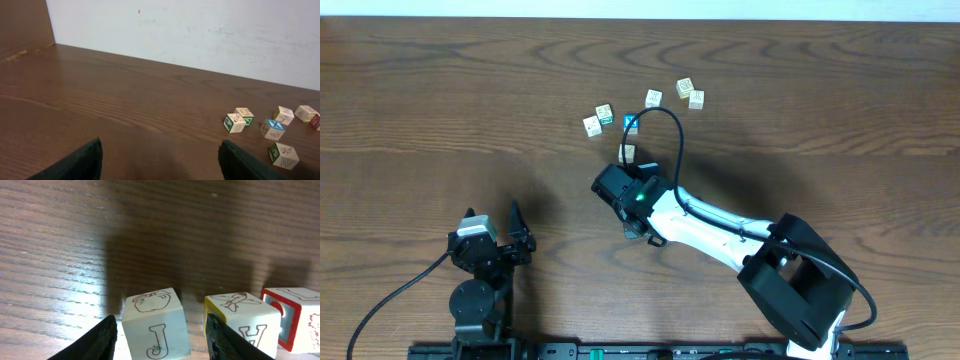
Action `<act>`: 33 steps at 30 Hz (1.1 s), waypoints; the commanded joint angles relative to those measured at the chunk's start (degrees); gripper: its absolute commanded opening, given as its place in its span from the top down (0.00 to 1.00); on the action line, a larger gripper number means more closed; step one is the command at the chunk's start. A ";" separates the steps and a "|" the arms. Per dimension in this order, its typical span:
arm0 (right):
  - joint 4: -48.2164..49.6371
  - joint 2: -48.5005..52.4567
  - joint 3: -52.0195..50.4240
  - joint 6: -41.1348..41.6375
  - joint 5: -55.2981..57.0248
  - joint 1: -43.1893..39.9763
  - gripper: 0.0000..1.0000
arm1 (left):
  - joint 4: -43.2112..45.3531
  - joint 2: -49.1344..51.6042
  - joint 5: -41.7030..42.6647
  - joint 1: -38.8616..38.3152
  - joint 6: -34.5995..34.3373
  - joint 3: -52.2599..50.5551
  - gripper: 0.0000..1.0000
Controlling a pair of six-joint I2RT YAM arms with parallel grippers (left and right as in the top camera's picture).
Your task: Lift 3 blocks
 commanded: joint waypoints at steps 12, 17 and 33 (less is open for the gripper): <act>-3.13 0.48 9.16 -9.66 -1.60 -1.11 0.46 | -0.85 -0.26 0.33 0.22 0.35 -1.97 0.25; -12.02 0.48 19.61 -11.58 -1.57 -4.04 0.62 | -0.85 -0.26 0.33 0.22 0.35 -1.97 0.25; -23.80 0.50 19.47 -13.09 -0.28 -23.85 0.99 | -0.85 -0.26 0.33 0.22 0.35 -1.97 0.25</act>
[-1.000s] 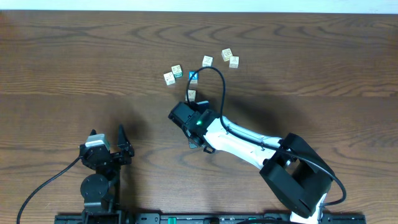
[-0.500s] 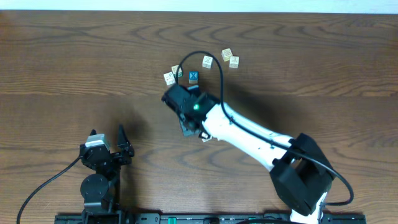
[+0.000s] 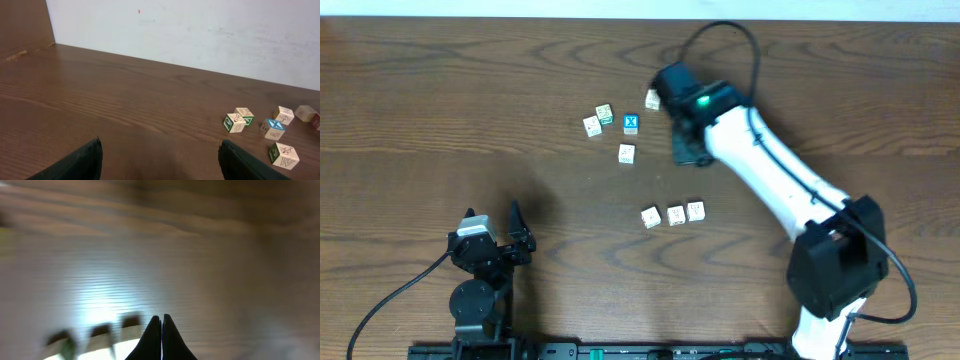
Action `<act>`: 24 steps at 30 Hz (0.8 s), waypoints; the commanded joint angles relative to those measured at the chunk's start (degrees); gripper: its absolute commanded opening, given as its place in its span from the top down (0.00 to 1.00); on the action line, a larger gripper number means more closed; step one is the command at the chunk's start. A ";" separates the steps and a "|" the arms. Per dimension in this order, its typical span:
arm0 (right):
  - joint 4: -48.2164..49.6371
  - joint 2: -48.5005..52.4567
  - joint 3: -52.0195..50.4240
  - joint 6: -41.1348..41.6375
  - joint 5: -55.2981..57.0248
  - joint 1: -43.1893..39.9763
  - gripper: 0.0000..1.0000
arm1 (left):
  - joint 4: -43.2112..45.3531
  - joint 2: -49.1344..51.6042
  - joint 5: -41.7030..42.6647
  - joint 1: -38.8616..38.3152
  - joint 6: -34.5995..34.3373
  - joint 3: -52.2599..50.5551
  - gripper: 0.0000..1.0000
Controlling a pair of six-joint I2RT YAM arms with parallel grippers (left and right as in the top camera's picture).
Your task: Lift 3 blocks
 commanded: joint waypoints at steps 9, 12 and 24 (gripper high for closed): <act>8.24 0.28 -18.64 -0.42 -4.15 -3.56 0.99 | -0.85 -0.26 0.33 0.22 0.35 -1.97 0.25; 10.45 0.28 -21.46 -0.42 -5.66 -3.13 0.99 | -0.85 -0.26 0.33 0.22 0.35 -1.97 0.25; 13.81 0.28 -24.02 -5.62 -10.58 1.68 0.99 | -0.85 -0.26 0.33 0.22 0.35 -1.97 0.25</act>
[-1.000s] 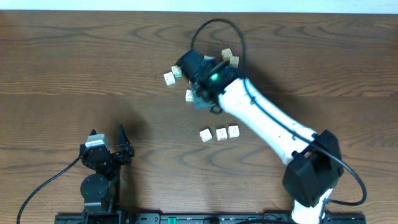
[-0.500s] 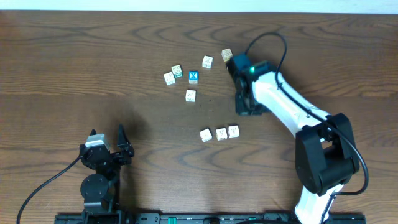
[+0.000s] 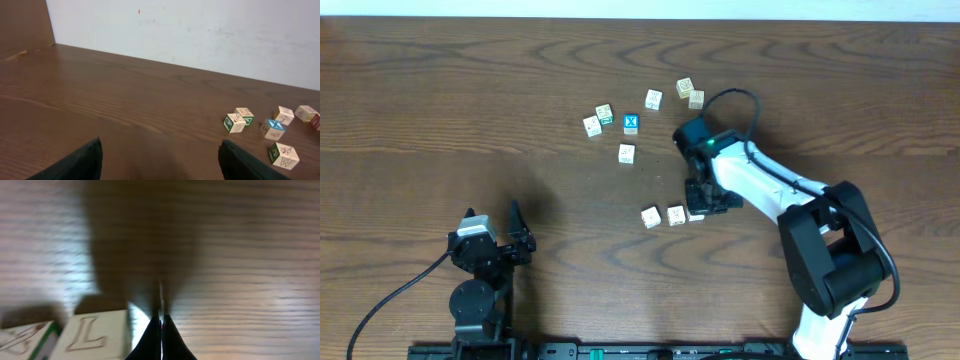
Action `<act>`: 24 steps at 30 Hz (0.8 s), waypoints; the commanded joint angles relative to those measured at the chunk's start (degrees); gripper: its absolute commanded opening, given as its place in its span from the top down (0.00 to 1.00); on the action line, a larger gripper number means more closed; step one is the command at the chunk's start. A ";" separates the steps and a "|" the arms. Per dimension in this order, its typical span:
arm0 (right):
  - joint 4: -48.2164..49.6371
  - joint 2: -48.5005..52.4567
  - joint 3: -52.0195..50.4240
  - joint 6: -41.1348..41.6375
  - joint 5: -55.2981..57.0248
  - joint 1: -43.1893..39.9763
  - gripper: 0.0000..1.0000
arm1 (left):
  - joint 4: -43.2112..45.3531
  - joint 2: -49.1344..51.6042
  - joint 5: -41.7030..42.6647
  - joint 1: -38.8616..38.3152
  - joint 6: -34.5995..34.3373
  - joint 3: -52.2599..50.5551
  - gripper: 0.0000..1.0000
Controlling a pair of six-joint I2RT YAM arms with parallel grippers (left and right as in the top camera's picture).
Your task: Lift 3 blocks
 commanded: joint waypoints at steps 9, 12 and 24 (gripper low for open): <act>0.46 0.22 -0.42 -3.93 -1.95 3.15 0.99 | -0.85 -0.26 0.33 0.22 0.37 -1.97 0.25; 0.59 0.22 -0.42 -3.93 -3.76 3.15 0.99 | -0.85 -0.26 0.33 0.22 0.37 -1.97 0.25; 1.42 0.22 -0.42 -3.91 -8.59 3.15 0.99 | -0.85 -0.26 0.33 0.22 0.37 -1.97 0.25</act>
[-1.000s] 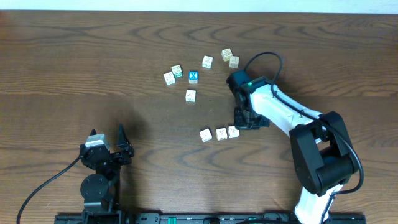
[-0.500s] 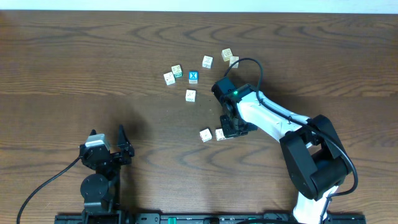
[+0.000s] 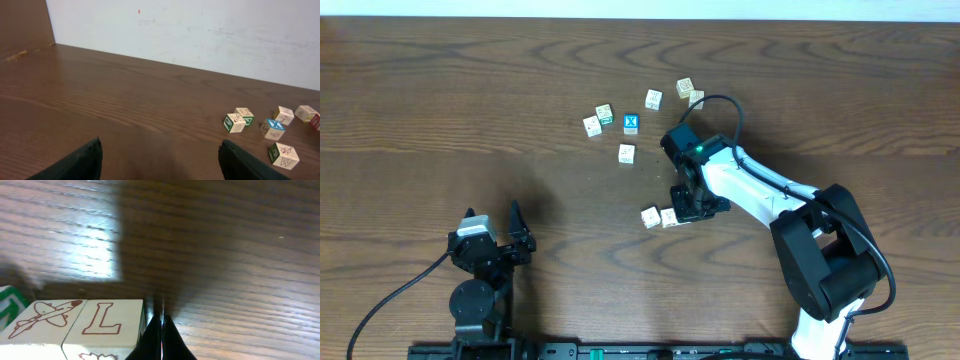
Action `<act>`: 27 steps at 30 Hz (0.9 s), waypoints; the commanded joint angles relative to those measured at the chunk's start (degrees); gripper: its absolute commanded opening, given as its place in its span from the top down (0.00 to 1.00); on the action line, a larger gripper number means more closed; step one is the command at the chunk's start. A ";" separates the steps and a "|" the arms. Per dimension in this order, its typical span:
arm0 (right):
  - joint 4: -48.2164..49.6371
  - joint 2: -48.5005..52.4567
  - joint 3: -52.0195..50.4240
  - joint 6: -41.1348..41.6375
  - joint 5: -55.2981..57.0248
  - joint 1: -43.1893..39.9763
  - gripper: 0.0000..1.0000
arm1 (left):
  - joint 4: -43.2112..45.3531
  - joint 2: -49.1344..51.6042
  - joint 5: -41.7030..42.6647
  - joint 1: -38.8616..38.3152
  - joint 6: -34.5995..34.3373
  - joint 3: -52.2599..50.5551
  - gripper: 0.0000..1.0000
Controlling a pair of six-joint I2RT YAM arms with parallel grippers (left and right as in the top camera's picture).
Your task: Lift 3 blocks
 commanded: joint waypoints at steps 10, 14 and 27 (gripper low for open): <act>0.33 0.22 -0.35 -0.70 -4.72 2.38 0.99 | -0.85 -0.26 0.33 0.22 0.37 -1.97 0.25; 1.01 0.22 -0.35 -0.68 -4.48 4.04 0.99 | -0.85 -0.26 0.33 0.22 0.37 -1.97 0.25; 0.26 0.22 -0.35 3.41 1.18 4.24 0.99 | -0.85 -0.26 0.33 0.22 0.37 -1.97 0.25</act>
